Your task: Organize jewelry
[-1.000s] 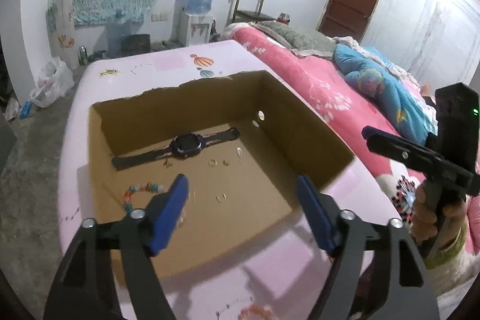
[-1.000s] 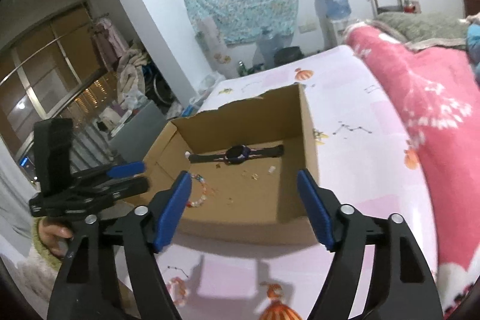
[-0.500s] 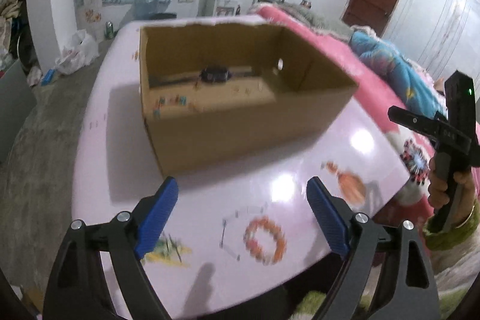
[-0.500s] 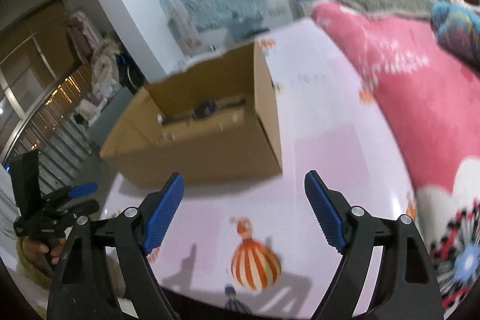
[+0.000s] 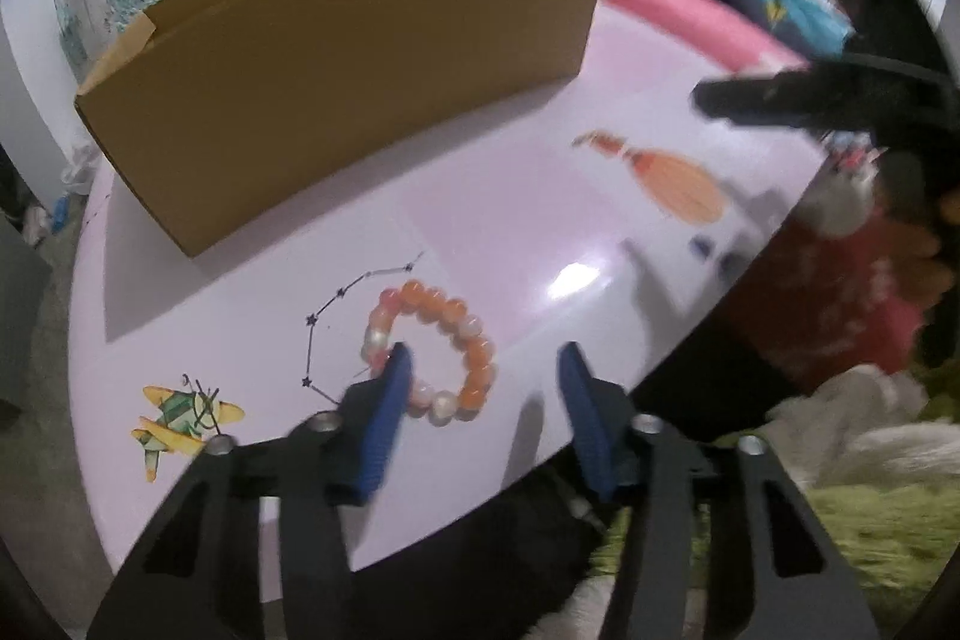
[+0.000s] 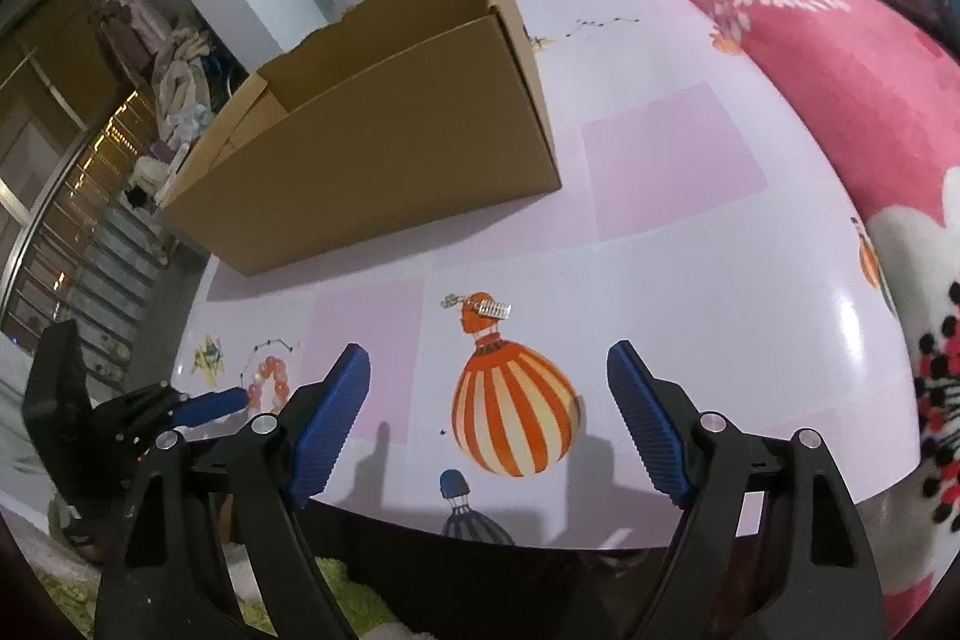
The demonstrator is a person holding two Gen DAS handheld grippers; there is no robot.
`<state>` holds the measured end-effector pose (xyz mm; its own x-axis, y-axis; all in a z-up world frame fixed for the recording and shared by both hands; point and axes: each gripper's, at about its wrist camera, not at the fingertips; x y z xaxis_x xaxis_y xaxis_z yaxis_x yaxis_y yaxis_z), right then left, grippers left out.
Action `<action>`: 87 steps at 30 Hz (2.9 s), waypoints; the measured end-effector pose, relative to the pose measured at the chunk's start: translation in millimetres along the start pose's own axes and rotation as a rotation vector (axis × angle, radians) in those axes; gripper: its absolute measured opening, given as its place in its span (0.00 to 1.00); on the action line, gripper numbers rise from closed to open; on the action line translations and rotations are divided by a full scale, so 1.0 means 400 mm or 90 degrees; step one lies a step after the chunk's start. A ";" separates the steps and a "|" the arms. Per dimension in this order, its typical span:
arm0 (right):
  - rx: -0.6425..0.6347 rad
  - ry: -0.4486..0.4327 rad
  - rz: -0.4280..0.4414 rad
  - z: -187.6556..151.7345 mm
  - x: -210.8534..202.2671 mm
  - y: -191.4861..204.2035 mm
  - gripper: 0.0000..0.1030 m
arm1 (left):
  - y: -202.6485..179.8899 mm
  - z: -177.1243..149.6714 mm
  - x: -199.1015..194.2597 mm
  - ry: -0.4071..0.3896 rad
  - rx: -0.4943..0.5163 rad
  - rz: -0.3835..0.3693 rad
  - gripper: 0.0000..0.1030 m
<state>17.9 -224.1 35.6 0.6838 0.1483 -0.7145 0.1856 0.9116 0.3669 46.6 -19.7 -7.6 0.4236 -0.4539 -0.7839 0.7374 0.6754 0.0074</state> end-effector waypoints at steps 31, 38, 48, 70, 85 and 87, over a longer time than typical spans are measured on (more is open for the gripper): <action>-0.239 0.040 -0.026 -0.016 0.109 0.086 0.00 | 0.071 0.047 0.062 -0.001 -0.041 0.025 0.12; -0.241 0.017 -0.029 -0.009 0.078 0.085 0.13 | 0.074 0.048 0.061 -0.001 -0.043 0.026 0.12; -0.306 0.035 -0.036 -0.012 0.125 0.072 0.01 | 0.072 0.045 0.061 -0.004 -0.046 0.027 0.12; -0.175 -0.094 0.038 0.062 -0.063 0.064 0.00 | 0.139 0.037 -0.067 -0.091 -0.120 -0.011 0.00; -0.158 -0.083 0.068 0.064 -0.022 0.102 0.00 | 0.084 0.039 0.021 0.009 -0.085 -0.020 0.28; -0.153 -0.082 0.070 0.061 -0.020 0.100 0.00 | 0.078 0.036 0.036 0.027 -0.073 -0.005 0.28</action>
<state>37.2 -198.1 70.4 0.7777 0.2148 -0.5908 -0.0562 0.9598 0.2751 83.4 -13.5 -9.6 0.3946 -0.4360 -0.8088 0.6743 0.7354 -0.0674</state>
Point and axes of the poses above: each gripper's, at about its wrist camera, not at the fingertips, and x roughly the way its jaws point, y to its left, z to its top, and after that the axes turned 6 degrees about -y, right-handed
